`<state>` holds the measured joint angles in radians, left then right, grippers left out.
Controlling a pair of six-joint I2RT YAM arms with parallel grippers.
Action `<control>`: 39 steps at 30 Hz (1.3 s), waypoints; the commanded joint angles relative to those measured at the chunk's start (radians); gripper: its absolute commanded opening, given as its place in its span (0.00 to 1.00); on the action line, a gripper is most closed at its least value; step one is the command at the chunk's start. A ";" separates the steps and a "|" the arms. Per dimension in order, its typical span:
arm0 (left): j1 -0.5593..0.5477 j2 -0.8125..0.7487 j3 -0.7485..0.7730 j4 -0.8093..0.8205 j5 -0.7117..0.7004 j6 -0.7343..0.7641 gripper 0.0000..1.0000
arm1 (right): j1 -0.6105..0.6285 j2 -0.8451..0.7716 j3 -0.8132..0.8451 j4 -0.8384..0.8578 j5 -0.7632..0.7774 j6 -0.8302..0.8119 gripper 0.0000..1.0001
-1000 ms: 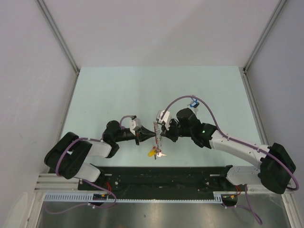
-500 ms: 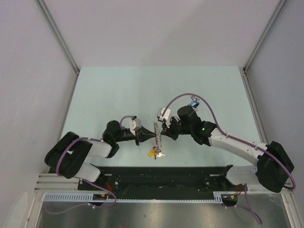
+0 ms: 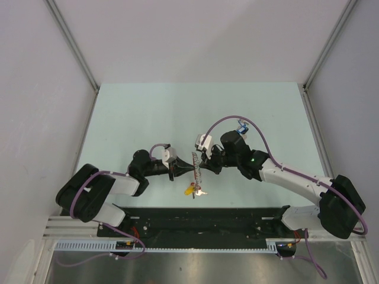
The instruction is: Put the keys on the keyring
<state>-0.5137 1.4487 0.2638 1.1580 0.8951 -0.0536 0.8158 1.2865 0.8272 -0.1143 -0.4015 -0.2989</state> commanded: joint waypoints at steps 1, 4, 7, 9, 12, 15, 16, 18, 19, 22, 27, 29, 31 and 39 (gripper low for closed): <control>0.007 0.004 0.029 0.065 0.015 -0.006 0.00 | -0.001 -0.007 0.043 0.010 -0.008 -0.017 0.00; 0.007 0.002 0.029 0.063 0.011 -0.003 0.00 | -0.003 -0.012 0.041 -0.002 0.003 -0.019 0.00; 0.010 0.004 0.031 0.058 0.010 -0.002 0.00 | -0.001 -0.013 0.041 -0.007 0.001 -0.019 0.00; 0.009 0.004 0.031 0.058 0.010 -0.002 0.00 | -0.001 -0.013 0.041 -0.010 0.000 -0.020 0.00; 0.010 0.002 0.032 0.057 0.011 -0.002 0.00 | 0.000 -0.013 0.041 -0.012 0.001 -0.022 0.00; 0.009 0.002 0.031 0.057 0.013 -0.002 0.00 | 0.000 -0.012 0.043 -0.007 0.003 -0.022 0.00; 0.009 0.002 0.031 0.057 0.016 -0.002 0.00 | 0.000 -0.010 0.043 -0.004 0.004 -0.022 0.00; 0.009 0.001 0.031 0.057 0.016 -0.003 0.00 | 0.000 -0.009 0.041 -0.001 0.003 -0.022 0.00; 0.009 0.002 0.031 0.058 0.018 -0.002 0.01 | 0.000 -0.007 0.041 0.004 0.001 -0.022 0.00; 0.009 0.002 0.031 0.057 0.019 -0.003 0.01 | 0.000 -0.006 0.041 0.007 0.000 -0.022 0.00; 0.009 0.006 0.032 0.057 0.018 -0.002 0.00 | 0.000 -0.001 0.043 0.008 -0.007 -0.022 0.00; 0.009 0.006 0.032 0.057 0.018 -0.002 0.00 | 0.003 0.000 0.046 0.007 -0.010 -0.023 0.00; 0.009 0.007 0.032 0.058 0.019 -0.005 0.00 | 0.002 0.004 0.047 0.007 -0.010 -0.022 0.00; 0.009 0.009 0.034 0.062 0.022 -0.005 0.00 | 0.005 0.010 0.052 0.004 -0.010 -0.022 0.00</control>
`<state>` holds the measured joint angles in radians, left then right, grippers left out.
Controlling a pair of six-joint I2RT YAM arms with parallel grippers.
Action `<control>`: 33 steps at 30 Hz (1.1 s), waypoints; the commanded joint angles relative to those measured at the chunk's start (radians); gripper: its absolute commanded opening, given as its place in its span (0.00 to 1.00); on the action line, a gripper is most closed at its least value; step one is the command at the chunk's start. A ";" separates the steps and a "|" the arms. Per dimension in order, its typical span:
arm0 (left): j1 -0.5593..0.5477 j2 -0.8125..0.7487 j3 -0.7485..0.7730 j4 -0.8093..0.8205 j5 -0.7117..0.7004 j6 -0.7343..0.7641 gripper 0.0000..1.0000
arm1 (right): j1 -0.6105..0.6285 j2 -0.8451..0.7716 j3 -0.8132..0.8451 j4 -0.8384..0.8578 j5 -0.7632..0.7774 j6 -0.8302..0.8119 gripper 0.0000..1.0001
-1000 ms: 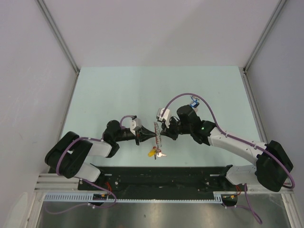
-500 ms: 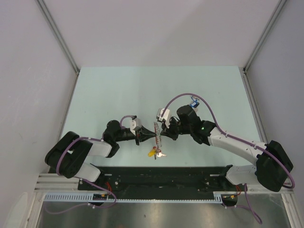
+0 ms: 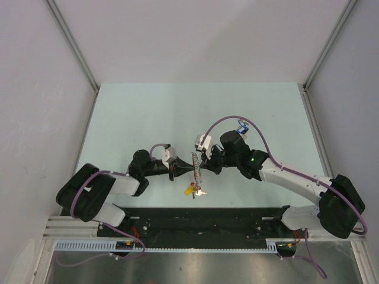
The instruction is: Put the keys on the keyring
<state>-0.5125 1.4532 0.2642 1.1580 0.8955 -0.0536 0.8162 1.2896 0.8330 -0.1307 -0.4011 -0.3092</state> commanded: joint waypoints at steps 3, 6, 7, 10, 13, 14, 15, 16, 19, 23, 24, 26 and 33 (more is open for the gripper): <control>0.009 0.006 0.033 0.060 0.023 -0.005 0.00 | 0.006 0.010 0.046 0.017 -0.008 -0.011 0.00; 0.008 0.006 0.033 0.062 0.023 -0.005 0.00 | 0.005 0.013 0.046 0.017 -0.005 -0.011 0.00; 0.009 0.004 0.033 0.062 0.023 -0.006 0.01 | 0.005 0.013 0.048 0.016 -0.005 -0.011 0.00; 0.008 0.006 0.033 0.062 0.022 -0.005 0.00 | 0.009 0.010 0.046 0.013 -0.005 -0.011 0.00; 0.008 0.006 0.033 0.062 0.023 -0.005 0.01 | 0.011 0.010 0.049 0.010 -0.005 -0.013 0.00; 0.008 0.006 0.033 0.062 0.025 -0.006 0.00 | 0.011 0.008 0.049 0.009 -0.004 -0.013 0.00; 0.008 0.006 0.033 0.063 0.026 -0.005 0.00 | 0.011 0.008 0.051 0.009 -0.004 -0.014 0.00; 0.009 0.004 0.033 0.063 0.029 -0.006 0.00 | 0.012 0.010 0.051 0.009 -0.005 -0.014 0.00; 0.009 0.006 0.033 0.065 0.033 -0.005 0.00 | 0.012 0.013 0.054 0.009 -0.015 -0.016 0.00; 0.008 0.003 0.033 0.065 0.034 -0.003 0.00 | 0.014 0.019 0.060 -0.001 -0.019 -0.019 0.00; 0.009 0.004 0.033 0.063 0.033 -0.002 0.00 | 0.014 0.017 0.061 -0.003 -0.019 -0.019 0.00; 0.009 0.004 0.033 0.063 0.029 -0.002 0.00 | 0.015 0.016 0.061 -0.006 -0.012 -0.019 0.00; 0.009 -0.001 0.030 0.060 0.022 0.001 0.00 | 0.015 0.001 0.060 -0.043 0.021 -0.015 0.00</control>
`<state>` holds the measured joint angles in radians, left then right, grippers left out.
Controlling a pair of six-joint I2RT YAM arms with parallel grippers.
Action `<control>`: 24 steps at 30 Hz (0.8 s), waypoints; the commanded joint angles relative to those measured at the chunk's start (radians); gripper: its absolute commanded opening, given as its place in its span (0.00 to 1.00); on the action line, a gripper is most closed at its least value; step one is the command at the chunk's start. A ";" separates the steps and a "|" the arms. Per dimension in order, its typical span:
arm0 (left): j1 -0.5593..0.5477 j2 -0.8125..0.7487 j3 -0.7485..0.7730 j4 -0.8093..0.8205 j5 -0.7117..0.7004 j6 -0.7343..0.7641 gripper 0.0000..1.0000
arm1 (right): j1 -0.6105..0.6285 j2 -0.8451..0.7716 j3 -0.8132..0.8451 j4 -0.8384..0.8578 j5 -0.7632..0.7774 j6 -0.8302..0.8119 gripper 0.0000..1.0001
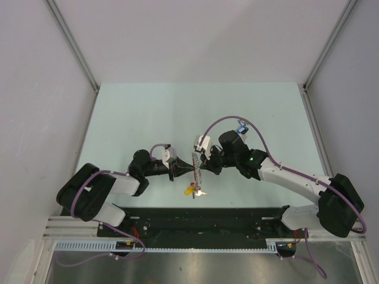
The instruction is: Put the keys on the keyring
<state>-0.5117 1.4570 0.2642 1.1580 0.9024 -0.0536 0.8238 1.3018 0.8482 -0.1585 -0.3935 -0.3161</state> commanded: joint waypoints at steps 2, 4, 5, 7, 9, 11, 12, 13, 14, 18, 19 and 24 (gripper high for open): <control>0.009 -0.006 0.030 0.060 0.013 0.001 0.01 | 0.008 -0.012 0.045 -0.019 0.016 -0.008 0.00; 0.010 -0.007 0.029 0.062 0.013 0.001 0.00 | 0.009 -0.009 0.045 -0.022 0.018 -0.008 0.00; 0.010 -0.007 0.027 0.062 0.013 0.001 0.00 | 0.009 -0.009 0.046 -0.021 0.018 -0.008 0.00; 0.010 -0.007 0.029 0.062 0.018 0.001 0.00 | 0.012 -0.006 0.045 -0.015 0.018 -0.009 0.00; 0.012 -0.009 0.027 0.063 0.018 0.001 0.00 | 0.012 -0.004 0.045 -0.006 0.015 -0.009 0.00; 0.010 -0.009 0.029 0.062 0.023 0.000 0.00 | 0.014 0.001 0.046 0.000 0.012 -0.009 0.00; 0.010 -0.009 0.029 0.063 0.024 0.000 0.00 | 0.015 0.002 0.045 0.008 0.012 -0.009 0.00; 0.010 -0.009 0.027 0.063 0.024 0.000 0.00 | 0.014 0.005 0.046 0.011 0.013 -0.011 0.00; 0.012 -0.010 0.027 0.065 0.026 -0.002 0.00 | 0.014 0.007 0.046 0.013 0.015 -0.011 0.00; 0.010 -0.009 0.027 0.063 0.027 0.001 0.00 | 0.014 0.014 0.045 0.030 0.008 -0.009 0.00; 0.010 -0.009 0.027 0.063 0.029 0.000 0.00 | 0.014 0.017 0.046 0.030 0.007 -0.009 0.00; 0.012 -0.006 0.029 0.066 0.030 -0.002 0.01 | 0.014 0.016 0.046 0.033 0.008 -0.009 0.00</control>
<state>-0.5079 1.4574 0.2642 1.1580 0.9035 -0.0536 0.8322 1.3167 0.8494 -0.1658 -0.3824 -0.3161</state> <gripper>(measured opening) 0.008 0.009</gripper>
